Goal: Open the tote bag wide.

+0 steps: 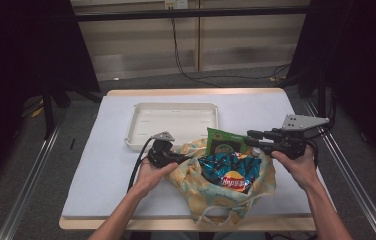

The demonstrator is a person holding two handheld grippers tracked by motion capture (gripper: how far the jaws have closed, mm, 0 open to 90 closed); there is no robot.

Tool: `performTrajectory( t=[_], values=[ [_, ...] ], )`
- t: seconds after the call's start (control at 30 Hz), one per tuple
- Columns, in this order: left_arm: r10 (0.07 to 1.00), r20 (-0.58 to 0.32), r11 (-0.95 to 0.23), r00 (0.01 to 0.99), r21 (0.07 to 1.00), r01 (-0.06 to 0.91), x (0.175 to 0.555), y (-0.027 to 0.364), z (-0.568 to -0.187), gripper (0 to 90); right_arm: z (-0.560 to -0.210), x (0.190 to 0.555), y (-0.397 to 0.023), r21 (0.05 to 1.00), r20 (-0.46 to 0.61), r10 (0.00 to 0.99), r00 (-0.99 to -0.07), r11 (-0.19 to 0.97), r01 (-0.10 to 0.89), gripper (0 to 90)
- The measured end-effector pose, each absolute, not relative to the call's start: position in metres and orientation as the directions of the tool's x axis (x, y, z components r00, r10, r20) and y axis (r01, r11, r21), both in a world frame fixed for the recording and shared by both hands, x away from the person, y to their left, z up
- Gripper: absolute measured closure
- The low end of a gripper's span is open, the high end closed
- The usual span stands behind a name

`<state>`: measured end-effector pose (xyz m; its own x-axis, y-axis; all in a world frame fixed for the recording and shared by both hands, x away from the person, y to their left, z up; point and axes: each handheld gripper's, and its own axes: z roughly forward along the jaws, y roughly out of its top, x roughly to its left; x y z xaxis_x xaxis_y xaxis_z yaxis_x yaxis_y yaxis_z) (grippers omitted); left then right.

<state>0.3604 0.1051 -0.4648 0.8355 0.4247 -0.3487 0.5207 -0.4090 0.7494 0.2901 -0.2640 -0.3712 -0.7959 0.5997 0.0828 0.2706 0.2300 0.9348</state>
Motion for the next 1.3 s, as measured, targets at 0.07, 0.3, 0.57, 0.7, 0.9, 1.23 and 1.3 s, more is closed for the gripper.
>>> performTrajectory(
  t=[0.07, 0.3, 0.57, 0.7, 0.9, 1.23, 1.3],
  values=[
    [0.441, -0.337, -0.394, 0.832, 0.760, 0.517, 0.359, 0.107, -0.462, 75.0, -0.369, 0.287, -0.266, 0.937, 0.084, 0.619, -0.781, 0.217, 0.273, 56.1],
    [0.426, -0.310, -0.349, 0.850, 0.810, 0.471, 0.354, 0.123, -0.439, 55.8, -0.362, 0.264, -0.283, 0.941, 0.096, 0.668, -0.737, 0.180, 0.286, 44.4],
    [0.411, -0.257, -0.286, 0.874, 0.874, 0.392, 0.329, 0.138, -0.415, 52.7, -0.366, 0.241, -0.295, 0.935, 0.137, 0.690, -0.711, 0.148, 0.323, 42.4],
    [0.343, -0.257, -0.316, 0.903, 0.874, 0.369, 0.314, 0.135, -0.410, 53.4, -0.372, 0.234, -0.298, 0.924, 0.157, 0.690, -0.707, 0.151, 0.352, 46.7],
    [0.223, -0.281, -0.367, 0.933, 0.863, 0.348, 0.289, 0.125, -0.421, 46.8, -0.387, 0.226, -0.300, 0.909, 0.196, 0.668, -0.718, 0.150, 0.388, 65.3],
    [0.150, -0.266, -0.426, 0.952, 0.852, 0.305, 0.269, 0.115, -0.427, 46.8, -0.394, 0.220, -0.298, 0.912, 0.188, 0.665, -0.723, 0.156, 0.380, 90.0],
    [0.139, -0.257, -0.420, 0.956, 0.859, 0.292, 0.266, 0.116, -0.423, 48.7, -0.387, 0.219, -0.299, 0.921, 0.186, 0.671, -0.718, 0.135, 0.365, 75.8]
  ],
)
